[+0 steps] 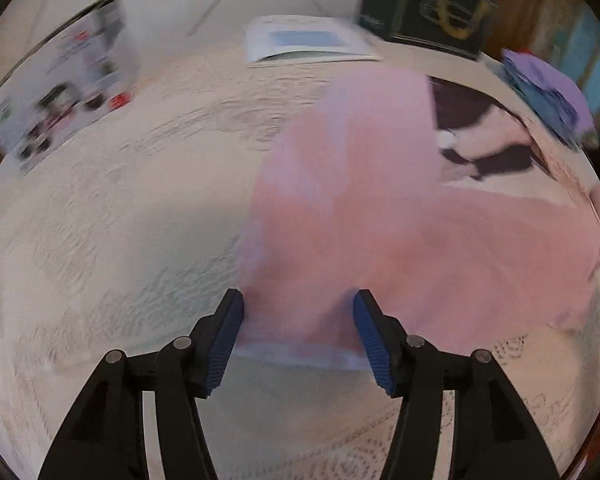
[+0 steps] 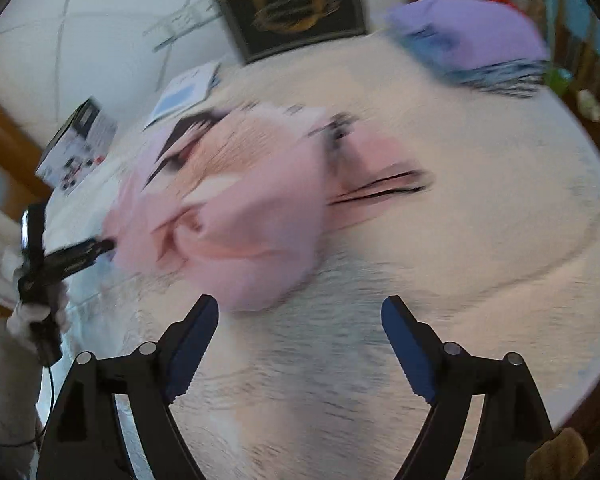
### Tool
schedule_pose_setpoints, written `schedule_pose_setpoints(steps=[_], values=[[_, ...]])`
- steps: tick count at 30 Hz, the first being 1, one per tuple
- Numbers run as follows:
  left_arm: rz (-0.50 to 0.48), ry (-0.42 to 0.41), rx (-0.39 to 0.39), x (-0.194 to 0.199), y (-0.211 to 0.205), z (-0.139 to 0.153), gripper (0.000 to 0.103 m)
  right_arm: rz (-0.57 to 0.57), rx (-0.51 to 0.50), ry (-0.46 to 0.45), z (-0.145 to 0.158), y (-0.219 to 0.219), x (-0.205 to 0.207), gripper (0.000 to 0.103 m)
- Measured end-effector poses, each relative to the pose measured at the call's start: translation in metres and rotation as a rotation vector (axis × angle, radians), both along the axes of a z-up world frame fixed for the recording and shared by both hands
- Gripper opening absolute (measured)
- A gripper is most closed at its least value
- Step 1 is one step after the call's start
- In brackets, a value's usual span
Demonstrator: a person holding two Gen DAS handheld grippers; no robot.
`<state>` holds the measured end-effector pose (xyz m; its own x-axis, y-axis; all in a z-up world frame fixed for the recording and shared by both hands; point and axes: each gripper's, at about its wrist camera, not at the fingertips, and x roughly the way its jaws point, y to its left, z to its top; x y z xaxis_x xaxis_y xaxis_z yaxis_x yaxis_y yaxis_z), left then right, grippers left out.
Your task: Fold clothes
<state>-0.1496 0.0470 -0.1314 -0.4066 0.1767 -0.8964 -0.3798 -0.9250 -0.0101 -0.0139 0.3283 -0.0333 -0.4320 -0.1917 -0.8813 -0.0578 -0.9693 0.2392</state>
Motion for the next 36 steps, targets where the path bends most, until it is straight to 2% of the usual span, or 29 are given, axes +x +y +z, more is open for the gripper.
schedule_pose_setpoints(steps=[3,5,6,7,8,9,10,11,12,16,18,21,24,28,29,30,31,32,33,34,36], values=[[0.005,0.053,0.008,0.007,0.006,-0.004,0.069,0.032,0.032,-0.024,-0.029,-0.029,-0.015,0.096],[0.005,0.047,0.007,0.009,0.007,-0.003,0.06,0.046,0.054,-0.025,-0.045,-0.045,-0.026,0.097],[0.004,0.047,0.013,0.01,0.007,-0.002,0.028,0.049,0.076,-0.041,-0.051,-0.051,-0.031,0.097],[0.017,0.045,0.008,0.011,0.008,0.0,0.004,0.053,0.097,-0.057,-0.058,-0.057,-0.036,0.094],[0.028,0.03,0.006,0.011,0.007,0.0,0.004,0.051,0.133,-0.057,-0.058,-0.06,-0.038,0.083],[0.035,0.015,0.016,0.011,0.005,0.001,0.003,0.049,0.169,-0.056,-0.057,-0.062,-0.039,0.047],[0.051,0.002,0.039,0.012,-0.001,0.003,0.003,0.047,0.205,-0.055,-0.057,-0.065,-0.041,0.005],[0.069,-0.011,0.065,0.012,-0.007,0.006,0.003,0.04,0.19,-0.051,-0.048,-0.061,-0.041,0.004],[0.082,-0.01,0.082,0.013,-0.011,0.011,0.003,0.027,0.178,-0.05,-0.041,-0.056,-0.041,0.003],[0.102,0.036,0.137,0.035,-0.038,0.05,0.003,-0.042,0.204,0.043,0.021,-0.012,-0.021,0.003],[0.096,0.017,0.157,0.048,-0.048,0.062,0.003,-0.084,0.198,0.081,0.054,0.015,-0.003,0.003],[0.056,-0.032,0.157,0.08,-0.06,0.067,0.004,-0.121,0.183,0.073,0.082,0.046,0.034,0.003],[0.021,-0.103,0.116,0.119,-0.07,0.058,0.004,-0.111,0.165,-0.031,0.079,0.057,0.075,0.003],[-0.021,-0.21,0.025,0.162,-0.081,0.037,0.004,-0.026,0.109,-0.266,0.045,0.051,0.12,0.005],[-0.019,-0.216,0.019,0.164,-0.083,0.036,0.004,-0.021,0.098,-0.288,0.038,0.051,0.125,0.008],[-0.014,-0.218,0.017,0.164,-0.084,0.037,0.006,-0.026,0.09,-0.298,0.034,0.053,0.127,0.02],[-0.004,-0.204,0.027,0.159,-0.084,0.041,0.012,-0.049,0.093,-0.296,0.034,0.06,0.126,0.041],[0.01,-0.185,0.038,0.154,-0.084,0.046,0.019,-0.063,0.098,-0.275,0.039,0.065,0.123,0.052],[0.034,-0.155,0.055,0.144,-0.081,0.054,0.032,-0.074,0.097,-0.23,0.048,0.072,0.115,0.068],[0.055,-0.118,0.086,0.13,-0.077,0.062,0.043,-0.078,0.092,-0.195,0.056,0.077,0.106,0.069],[0.094,-0.059,0.137,0.103,-0.068,0.074,0.048,-0.07,0.094,-0.125,0.072,0.087,0.076,0.069]])
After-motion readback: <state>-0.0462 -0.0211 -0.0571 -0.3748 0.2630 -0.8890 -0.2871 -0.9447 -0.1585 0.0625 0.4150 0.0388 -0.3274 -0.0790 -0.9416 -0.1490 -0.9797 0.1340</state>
